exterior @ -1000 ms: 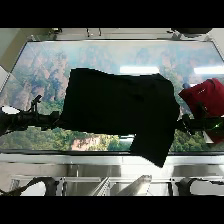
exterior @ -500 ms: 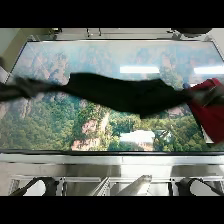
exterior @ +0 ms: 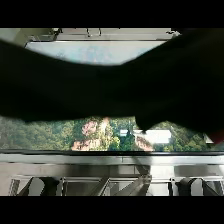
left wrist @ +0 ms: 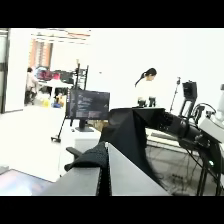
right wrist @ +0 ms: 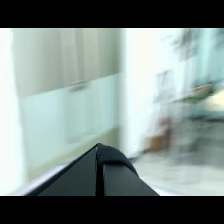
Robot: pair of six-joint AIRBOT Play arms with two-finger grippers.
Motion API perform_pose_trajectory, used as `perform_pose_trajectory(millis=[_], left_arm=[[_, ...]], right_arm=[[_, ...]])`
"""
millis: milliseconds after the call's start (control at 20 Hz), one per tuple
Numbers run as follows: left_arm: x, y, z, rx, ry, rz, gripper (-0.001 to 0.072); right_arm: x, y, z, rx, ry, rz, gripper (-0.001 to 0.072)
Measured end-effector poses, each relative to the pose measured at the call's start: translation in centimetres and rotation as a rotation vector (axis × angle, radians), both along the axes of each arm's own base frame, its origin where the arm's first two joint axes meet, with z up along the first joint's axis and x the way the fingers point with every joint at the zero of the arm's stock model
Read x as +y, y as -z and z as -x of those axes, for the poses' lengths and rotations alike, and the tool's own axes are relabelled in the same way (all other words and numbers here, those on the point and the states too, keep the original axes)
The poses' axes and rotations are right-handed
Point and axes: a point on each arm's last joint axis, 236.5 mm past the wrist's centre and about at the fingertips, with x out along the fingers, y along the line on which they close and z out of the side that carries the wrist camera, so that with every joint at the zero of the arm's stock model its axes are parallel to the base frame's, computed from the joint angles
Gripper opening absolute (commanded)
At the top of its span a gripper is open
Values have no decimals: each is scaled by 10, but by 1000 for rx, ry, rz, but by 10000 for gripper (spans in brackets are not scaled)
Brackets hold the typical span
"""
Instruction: Fold the shirts.
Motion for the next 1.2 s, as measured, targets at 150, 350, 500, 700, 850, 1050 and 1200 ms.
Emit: perform_pose_trajectory(millis=[150, 350, 500, 700, 850, 1050, 1200], left_arm=[[18, 26, -40, 156, 0, 41, 19], [35, 118, -139, 497, 12, 98, 16], [36, 216, -213, 725, 6, 107, 16], [42, 344, -290, 936, -33, 97, 14], [51, 422, -331, 1043, -20, 96, 5], [59, 490, -360, 1136, 6, 49, 5], [66, 515, -372, 1169, -10, -43, 6]], right_arm=[[-25, 12, -20, 51, 82, -4, 20], [-47, 82, -88, 292, -56, -91, 20], [-45, 176, -155, 549, -162, -141, 20], [-34, 325, -237, 869, -209, -233, 20], [-31, 416, -276, 998, -191, -318, 20], [-41, 481, -309, 1027, -159, -455, 20], [-56, 496, -325, 1008, -130, -501, 20]])
